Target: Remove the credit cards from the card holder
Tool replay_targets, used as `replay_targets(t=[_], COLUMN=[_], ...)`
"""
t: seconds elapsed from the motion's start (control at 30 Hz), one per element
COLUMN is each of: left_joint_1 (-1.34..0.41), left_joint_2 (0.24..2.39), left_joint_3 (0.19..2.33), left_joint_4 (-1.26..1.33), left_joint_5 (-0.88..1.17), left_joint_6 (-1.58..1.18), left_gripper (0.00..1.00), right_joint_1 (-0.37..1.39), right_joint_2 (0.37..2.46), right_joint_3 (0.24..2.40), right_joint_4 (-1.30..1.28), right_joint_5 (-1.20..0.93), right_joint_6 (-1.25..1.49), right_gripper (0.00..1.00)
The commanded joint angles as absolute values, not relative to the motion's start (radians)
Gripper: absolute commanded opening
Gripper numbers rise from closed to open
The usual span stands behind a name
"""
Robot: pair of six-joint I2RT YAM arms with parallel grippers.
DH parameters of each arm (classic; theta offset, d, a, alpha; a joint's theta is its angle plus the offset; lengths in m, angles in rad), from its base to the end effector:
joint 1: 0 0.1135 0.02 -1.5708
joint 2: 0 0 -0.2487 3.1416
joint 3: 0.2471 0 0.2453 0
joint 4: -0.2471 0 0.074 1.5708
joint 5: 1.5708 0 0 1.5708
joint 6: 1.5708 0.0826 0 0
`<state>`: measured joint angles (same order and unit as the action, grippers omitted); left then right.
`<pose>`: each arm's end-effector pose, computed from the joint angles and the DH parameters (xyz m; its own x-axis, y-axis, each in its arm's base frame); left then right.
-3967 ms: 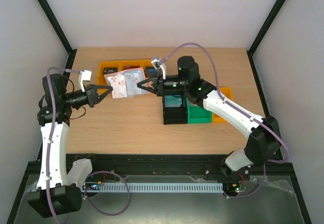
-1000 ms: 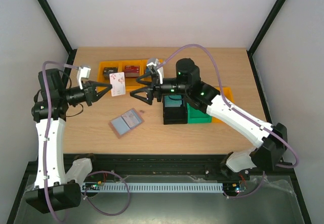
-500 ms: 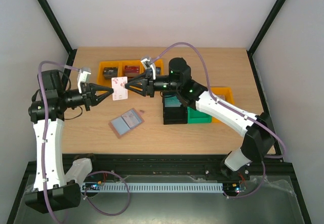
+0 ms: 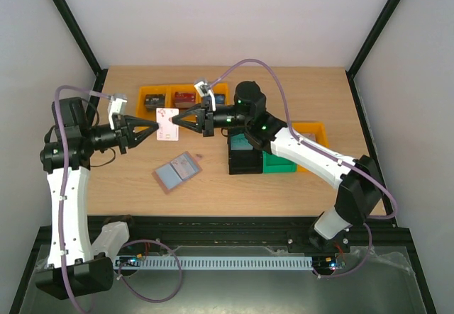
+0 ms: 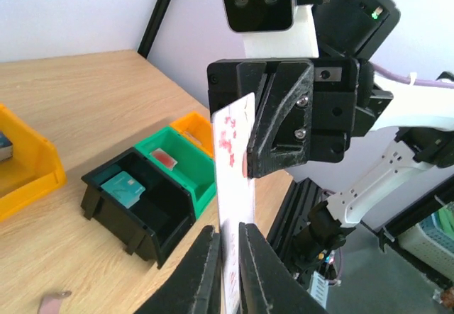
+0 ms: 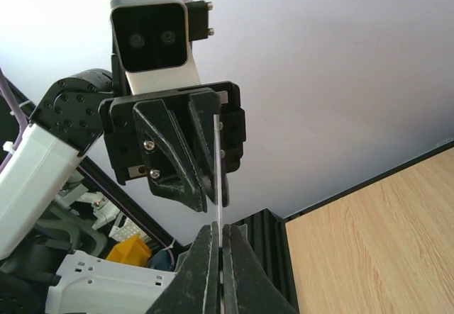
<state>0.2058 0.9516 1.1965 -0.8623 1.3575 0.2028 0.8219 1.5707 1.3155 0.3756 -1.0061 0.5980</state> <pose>0.1794 -0.0450 0.3789 -0.4067 -0.0413 -0.9126 0.8359 0.3863 -0.3900 0.2094 0.3277 0.3744 -0.4745 -0.0680 -0.8776 -0.8419 -0.2561 0.4751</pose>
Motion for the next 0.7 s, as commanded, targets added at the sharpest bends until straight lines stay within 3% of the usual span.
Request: replay_targets(t=[0.0,0.1,0.13,0.27,0.37,0.5,0.67], left_joint_1=[0.200,0.200,0.201,0.201,0.198,0.190,0.177], left_joint_2=[0.934,0.922,0.920,0.909,0.900,0.891,0.889], left_joint_3=[1.137,1.056,1.043,1.008,0.975,0.942,0.938], left_joint_4=[-0.631,-0.541,-0.535,-0.521,-0.498,-0.491,-0.502], left_joint_5=[1.253,1.046,0.996,0.888,0.872,0.872,0.868], left_joint_6=[-0.064,-0.187,-0.191,-0.204,-0.230,-0.227,-0.198], left_gripper=[0.33,0.94,0.99,0.99,0.99,0.99,0.99], right_joint_1=[0.800,0.690,0.634,0.374,0.208,0.035,-0.092], right_joint_2=[1.571,1.526,1.480,1.275,1.128,0.995,0.965], right_joint_3=[1.345,1.264,1.201,0.900,0.746,0.634,0.557], right_joint_4=[0.353,0.321,0.333,0.387,0.288,0.130,0.064], right_joint_5=[-0.953,-0.836,-0.791,-0.611,-0.459,-0.253,-0.183], right_joint_6=[0.680,0.841,0.930,1.114,1.147,1.130,1.116], right_gripper=[0.02,0.02,0.02,0.02,0.02,0.02,0.02])
